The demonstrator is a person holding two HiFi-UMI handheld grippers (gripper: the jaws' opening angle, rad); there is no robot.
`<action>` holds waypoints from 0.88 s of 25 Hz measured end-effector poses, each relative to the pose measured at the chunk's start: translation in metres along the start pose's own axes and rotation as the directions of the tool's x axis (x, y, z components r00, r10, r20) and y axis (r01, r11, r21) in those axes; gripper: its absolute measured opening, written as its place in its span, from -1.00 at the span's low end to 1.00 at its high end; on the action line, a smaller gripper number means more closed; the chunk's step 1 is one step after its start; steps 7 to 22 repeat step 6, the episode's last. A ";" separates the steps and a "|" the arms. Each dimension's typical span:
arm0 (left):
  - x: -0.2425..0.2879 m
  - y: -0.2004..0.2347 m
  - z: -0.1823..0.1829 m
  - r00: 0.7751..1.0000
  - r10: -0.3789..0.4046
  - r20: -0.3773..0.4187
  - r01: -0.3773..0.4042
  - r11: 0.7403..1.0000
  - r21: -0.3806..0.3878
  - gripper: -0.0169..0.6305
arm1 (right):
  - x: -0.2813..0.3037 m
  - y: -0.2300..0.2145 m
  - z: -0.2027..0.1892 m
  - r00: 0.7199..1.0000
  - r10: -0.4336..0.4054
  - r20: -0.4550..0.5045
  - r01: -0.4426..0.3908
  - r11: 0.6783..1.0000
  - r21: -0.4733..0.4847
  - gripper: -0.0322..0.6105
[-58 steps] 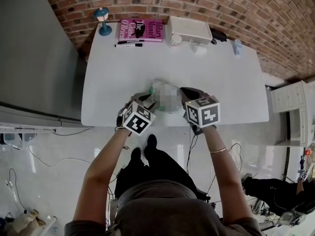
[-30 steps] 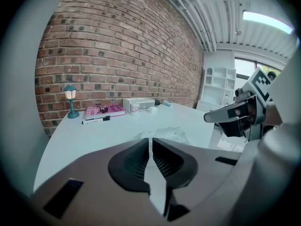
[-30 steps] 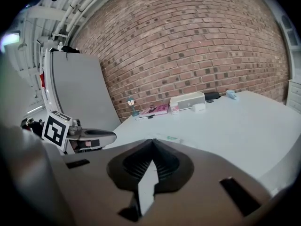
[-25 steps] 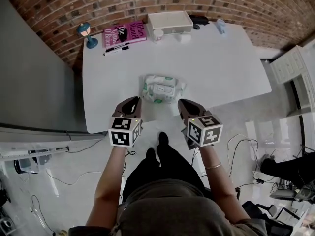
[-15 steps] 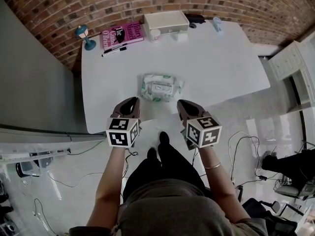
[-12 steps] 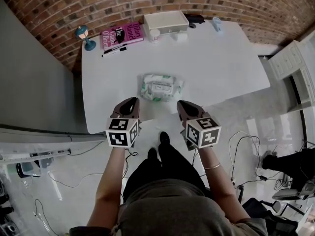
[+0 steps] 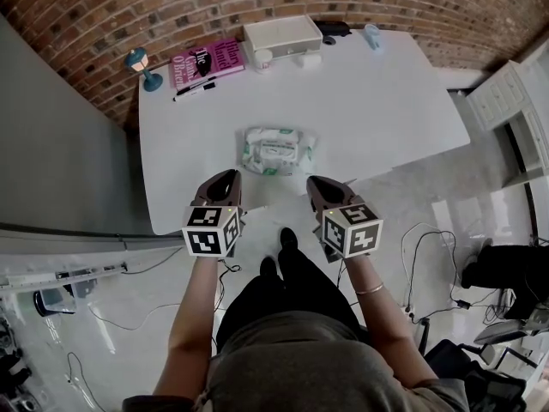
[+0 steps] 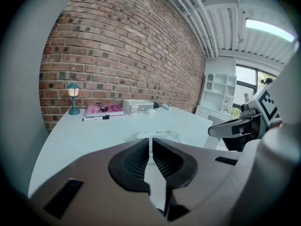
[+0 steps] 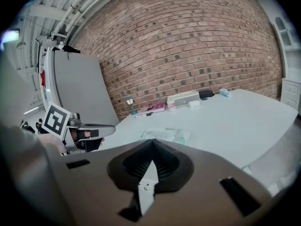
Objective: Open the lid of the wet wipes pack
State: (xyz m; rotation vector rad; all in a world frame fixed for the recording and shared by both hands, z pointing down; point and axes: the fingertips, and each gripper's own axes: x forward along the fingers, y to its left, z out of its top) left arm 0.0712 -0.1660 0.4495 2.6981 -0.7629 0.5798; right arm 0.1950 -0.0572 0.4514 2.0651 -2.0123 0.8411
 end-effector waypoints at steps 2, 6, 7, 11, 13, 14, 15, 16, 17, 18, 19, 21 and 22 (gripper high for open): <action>0.002 -0.001 0.000 1.000 -0.002 -0.001 0.002 1.000 -0.001 -0.83 | 0.001 0.000 -0.001 1.000 0.003 -0.005 -0.003 1.000 -0.002 -0.89; 0.005 -0.002 0.000 1.000 -0.004 -0.005 0.004 1.000 -0.005 -0.83 | 0.003 -0.001 -0.003 1.000 0.009 -0.015 -0.009 1.000 -0.007 -0.89; 0.005 -0.002 0.000 1.000 -0.004 -0.005 0.004 1.000 -0.005 -0.83 | 0.003 -0.001 -0.003 1.000 0.009 -0.015 -0.009 1.000 -0.007 -0.89; 0.005 -0.002 0.000 1.000 -0.004 -0.005 0.004 1.000 -0.005 -0.83 | 0.003 -0.001 -0.003 1.000 0.009 -0.015 -0.009 1.000 -0.007 -0.89; 0.005 -0.002 0.000 1.000 -0.004 -0.005 0.004 1.000 -0.005 -0.83 | 0.003 -0.001 -0.003 1.000 0.009 -0.015 -0.009 1.000 -0.007 -0.89; 0.005 -0.002 0.000 1.000 -0.004 -0.005 0.004 1.000 -0.005 -0.83 | 0.003 -0.001 -0.003 1.000 0.009 -0.015 -0.009 1.000 -0.007 -0.89; 0.005 -0.002 0.000 1.000 -0.004 -0.005 0.004 1.000 -0.005 -0.83 | 0.003 -0.001 -0.003 1.000 0.009 -0.015 -0.009 1.000 -0.007 -0.89; 0.005 -0.002 0.000 1.000 -0.004 -0.005 0.004 1.000 -0.005 -0.83 | 0.003 -0.001 -0.003 1.000 0.009 -0.015 -0.009 1.000 -0.007 -0.89; 0.005 -0.002 0.000 1.000 -0.004 -0.005 0.004 1.000 -0.005 -0.83 | 0.003 -0.001 -0.003 1.000 0.009 -0.015 -0.009 1.000 -0.007 -0.89; 0.005 -0.002 0.000 1.000 -0.004 -0.005 0.004 1.000 -0.005 -0.83 | 0.003 -0.001 -0.003 1.000 0.009 -0.015 -0.009 1.000 -0.007 -0.89; 0.005 -0.002 0.000 1.000 -0.004 -0.005 0.004 1.000 -0.005 -0.83 | 0.003 -0.001 -0.003 1.000 0.009 -0.015 -0.009 1.000 -0.007 -0.89; 0.005 -0.002 0.000 1.000 -0.004 -0.005 0.004 1.000 -0.005 -0.83 | 0.003 -0.001 -0.003 1.000 0.009 -0.015 -0.009 1.000 -0.007 -0.89; 0.005 -0.002 0.000 1.000 -0.004 -0.005 0.004 1.000 -0.005 -0.83 | 0.003 -0.001 -0.003 1.000 0.009 -0.015 -0.009 1.000 -0.007 -0.89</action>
